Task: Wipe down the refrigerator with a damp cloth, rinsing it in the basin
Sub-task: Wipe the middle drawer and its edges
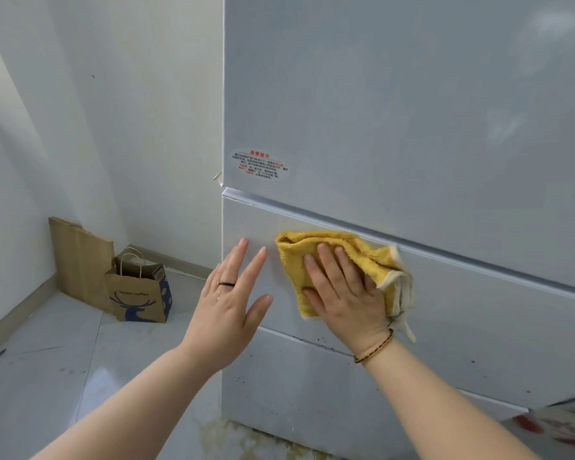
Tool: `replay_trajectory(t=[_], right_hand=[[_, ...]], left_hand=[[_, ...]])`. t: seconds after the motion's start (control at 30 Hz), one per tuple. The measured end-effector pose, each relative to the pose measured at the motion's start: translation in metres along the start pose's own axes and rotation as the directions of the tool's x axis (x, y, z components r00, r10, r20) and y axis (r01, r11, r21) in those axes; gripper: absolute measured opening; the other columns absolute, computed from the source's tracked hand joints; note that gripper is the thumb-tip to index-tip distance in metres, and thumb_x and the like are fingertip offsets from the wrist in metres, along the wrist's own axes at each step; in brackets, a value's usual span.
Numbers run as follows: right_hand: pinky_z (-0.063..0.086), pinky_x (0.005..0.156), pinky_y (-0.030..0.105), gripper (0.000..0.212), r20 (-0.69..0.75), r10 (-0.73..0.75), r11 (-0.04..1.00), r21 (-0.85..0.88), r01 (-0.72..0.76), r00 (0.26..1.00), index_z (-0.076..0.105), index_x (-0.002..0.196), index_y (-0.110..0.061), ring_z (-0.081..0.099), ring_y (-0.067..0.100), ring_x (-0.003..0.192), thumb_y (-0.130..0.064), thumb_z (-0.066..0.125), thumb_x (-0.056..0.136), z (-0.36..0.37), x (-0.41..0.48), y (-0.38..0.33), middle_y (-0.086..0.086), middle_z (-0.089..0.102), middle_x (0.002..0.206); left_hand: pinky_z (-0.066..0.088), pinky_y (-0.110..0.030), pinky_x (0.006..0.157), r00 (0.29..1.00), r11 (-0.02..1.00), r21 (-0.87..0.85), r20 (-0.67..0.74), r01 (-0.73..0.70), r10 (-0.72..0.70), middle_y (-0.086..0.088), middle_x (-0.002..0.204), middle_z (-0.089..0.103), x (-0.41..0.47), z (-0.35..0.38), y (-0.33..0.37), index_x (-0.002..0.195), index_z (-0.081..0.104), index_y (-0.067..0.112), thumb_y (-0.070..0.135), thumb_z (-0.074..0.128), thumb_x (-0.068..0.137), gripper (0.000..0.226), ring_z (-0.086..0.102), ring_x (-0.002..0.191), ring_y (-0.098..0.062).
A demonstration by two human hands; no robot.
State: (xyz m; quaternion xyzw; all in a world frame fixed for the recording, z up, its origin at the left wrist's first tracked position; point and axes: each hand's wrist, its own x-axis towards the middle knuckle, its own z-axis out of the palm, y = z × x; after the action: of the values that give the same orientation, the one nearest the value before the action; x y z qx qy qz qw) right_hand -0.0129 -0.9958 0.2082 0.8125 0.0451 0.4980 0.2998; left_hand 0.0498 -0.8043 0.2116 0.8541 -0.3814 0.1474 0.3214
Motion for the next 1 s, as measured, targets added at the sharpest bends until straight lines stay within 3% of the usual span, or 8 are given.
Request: replay_trajectory(t=[0.13, 0.23, 0.3, 0.4, 0.47, 0.63, 0.8, 1.0], right_hand=[[0.027, 0.112, 0.029, 0.067, 0.247, -0.124, 0.977, 0.2, 0.075, 0.961, -0.007, 0.146, -0.004, 0.031, 0.017, 0.135, -0.017, 0.033, 0.092, 0.021, -0.064, -0.048, 0.014, -0.014, 0.154], [0.051, 0.073, 0.016, 0.103, 0.437, -0.212, 0.891, 0.453, -0.011, 0.874, -0.013, 0.144, -0.003, 0.066, 0.007, 0.093, -0.009, 0.055, 0.066, 0.023, -0.089, -0.058, 0.002, 0.034, 0.148], [0.048, 0.078, 0.013, 0.106, 0.434, -0.262, 0.89, 0.454, 0.043, 0.862, -0.015, 0.143, 0.001, 0.064, 0.004, 0.098, -0.011, 0.053, 0.062, 0.018, -0.09, -0.051, 0.001, 0.033, 0.149], [0.033, 0.094, 0.024, 0.084, 0.278, -0.352, 0.891, 0.392, 0.229, 0.894, -0.014, 0.143, 0.001, 0.04, 0.011, 0.126, -0.004, 0.034, 0.074, 0.012, -0.082, -0.027, 0.013, -0.021, 0.152], [0.021, 0.106, 0.033, 0.07, 0.235, -0.306, 0.932, 0.273, 0.24, 0.922, -0.001, 0.146, -0.007, 0.014, 0.021, 0.139, -0.003, 0.031, 0.083, 0.004, -0.069, -0.005, 0.013, -0.018, 0.153], [-0.001, 0.117, 0.033, 0.044, 0.045, 0.17, 0.985, -0.036, -0.168, 0.984, 0.033, 0.135, -0.021, 0.0, 0.017, 0.144, -0.041, 0.032, 0.096, -0.019, -0.052, 0.04, 0.003, -0.003, 0.156], [0.003, 0.116, 0.039, 0.062, 0.159, 0.683, 0.727, -0.054, -0.684, 0.713, 0.004, 0.147, -0.014, -0.005, 0.023, 0.143, -0.046, 0.022, 0.098, -0.014, -0.123, -0.029, 0.005, -0.009, 0.156], [0.001, 0.113, 0.03, 0.069, 0.309, 0.867, 0.351, 0.177, -0.919, 0.391, -0.004, 0.147, -0.024, -0.014, 0.012, 0.142, -0.057, 0.023, 0.093, -0.015, -0.104, -0.069, -0.008, -0.019, 0.153]], left_hand=[[0.015, -0.03, 0.106, 0.999, 0.995, 0.081, 0.027, -0.05, 0.048, -0.01, 0.141, 0.02, 0.002, 0.004, -0.001, 0.138, 0.026, 0.016, 0.057, 0.011, 0.093, 0.063, 0.018, 0.127, -0.023], [0.01, -0.035, 0.107, 0.998, 1.0, 0.019, 0.065, 0.017, -0.019, 0.002, 0.146, -0.003, 0.001, 0.003, 0.001, 0.143, 0.008, 0.026, 0.074, -0.001, 0.079, 0.081, -0.007, 0.133, -0.002], [0.003, -0.031, 0.107, 0.992, 0.998, 0.007, 0.109, 0.063, -0.064, 0.009, 0.145, -0.012, 0.001, 0.002, 0.003, 0.14, 0.001, 0.031, 0.079, -0.006, 0.071, 0.084, -0.012, 0.13, 0.002], [0.017, -0.043, 0.105, 0.999, 0.994, 0.11, 0.049, 0.017, -0.023, -0.015, 0.15, 0.015, -0.001, 0.011, 0.009, 0.141, 0.021, 0.022, 0.064, 0.007, 0.088, 0.069, 0.011, 0.133, -0.023], [0.011, -0.036, 0.112, 1.0, 0.988, 0.157, -0.013, -0.006, 0.008, -0.019, 0.146, 0.019, -0.001, 0.018, 0.014, 0.137, 0.027, 0.018, 0.057, 0.012, 0.093, 0.061, 0.013, 0.132, -0.029], [-0.002, -0.031, 0.113, 0.979, 0.953, 0.239, -0.033, -0.187, 0.201, -0.014, 0.142, 0.02, 0.005, 0.035, 0.032, 0.135, 0.031, 0.018, 0.051, 0.015, 0.095, 0.053, 0.001, 0.14, -0.022], [-0.002, -0.034, 0.113, 0.974, 0.931, 0.312, -0.061, -0.188, 0.218, 0.002, 0.154, -0.007, 0.004, 0.05, 0.029, 0.14, 0.019, 0.025, 0.053, 0.013, 0.094, 0.053, -0.011, 0.142, -0.017], [-0.002, -0.037, 0.113, 0.967, 0.911, 0.361, -0.079, -0.198, 0.242, -0.002, 0.155, -0.008, 0.003, 0.052, 0.025, 0.142, 0.017, 0.025, 0.054, 0.014, 0.094, 0.056, -0.013, 0.141, -0.015]])
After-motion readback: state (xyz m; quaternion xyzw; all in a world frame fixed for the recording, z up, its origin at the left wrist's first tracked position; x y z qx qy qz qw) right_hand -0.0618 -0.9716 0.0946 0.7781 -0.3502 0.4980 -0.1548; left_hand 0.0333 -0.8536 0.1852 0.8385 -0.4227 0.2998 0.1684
